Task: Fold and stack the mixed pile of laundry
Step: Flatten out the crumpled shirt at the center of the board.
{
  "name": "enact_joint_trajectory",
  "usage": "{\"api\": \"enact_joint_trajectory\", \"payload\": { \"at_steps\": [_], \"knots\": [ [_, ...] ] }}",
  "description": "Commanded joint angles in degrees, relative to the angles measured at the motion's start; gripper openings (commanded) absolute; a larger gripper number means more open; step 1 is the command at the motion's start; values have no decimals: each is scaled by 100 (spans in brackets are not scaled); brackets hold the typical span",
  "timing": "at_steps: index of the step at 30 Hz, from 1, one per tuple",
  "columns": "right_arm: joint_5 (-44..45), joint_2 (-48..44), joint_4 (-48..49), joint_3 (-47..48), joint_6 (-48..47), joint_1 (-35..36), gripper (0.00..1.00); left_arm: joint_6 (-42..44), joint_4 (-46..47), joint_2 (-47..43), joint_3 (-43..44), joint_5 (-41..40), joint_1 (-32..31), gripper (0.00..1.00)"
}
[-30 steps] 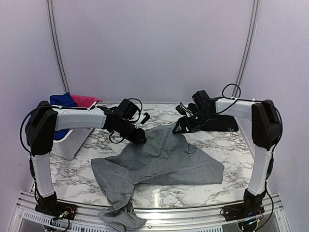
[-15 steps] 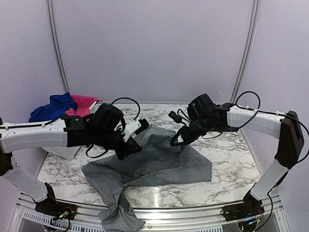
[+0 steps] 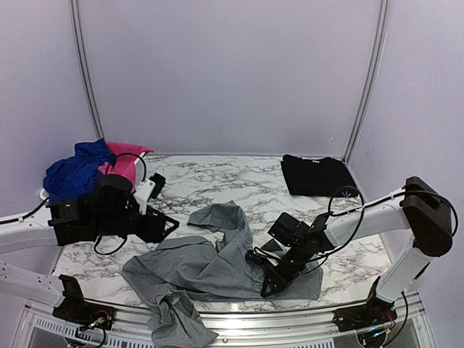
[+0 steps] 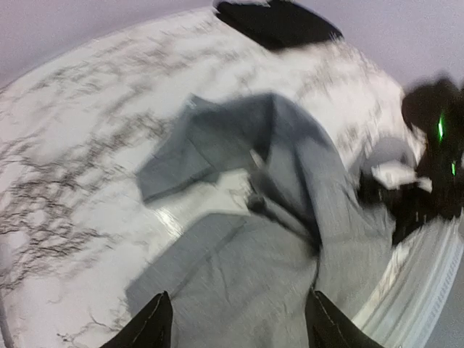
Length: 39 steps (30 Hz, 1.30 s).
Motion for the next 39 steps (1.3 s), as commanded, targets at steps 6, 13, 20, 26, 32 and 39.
{"api": "enact_joint_trajectory", "payload": {
  "at_steps": [6,13,20,26,32,39],
  "knots": [
    [589,39,441,-81,188,45,0,-493,782,2133,893,1485,726,69],
    [664,-249,557,-3,362,53,6,-1548,2105,3800,2140,2690,713,77],
    [1077,-989,350,54,631,46,44,-2182,2073,5610,3632,2998,721,87],
    [1668,-2098,-380,277,853,-207,64,-2114,1254,6441,4685,2588,713,73],
    [2028,-2867,-716,139,893,-1405,70,-1301,1034,5725,4788,2383,730,2],
    [1911,-2422,-491,270,472,-1894,73,358,941,3458,3699,2257,692,0]
  ]
}}
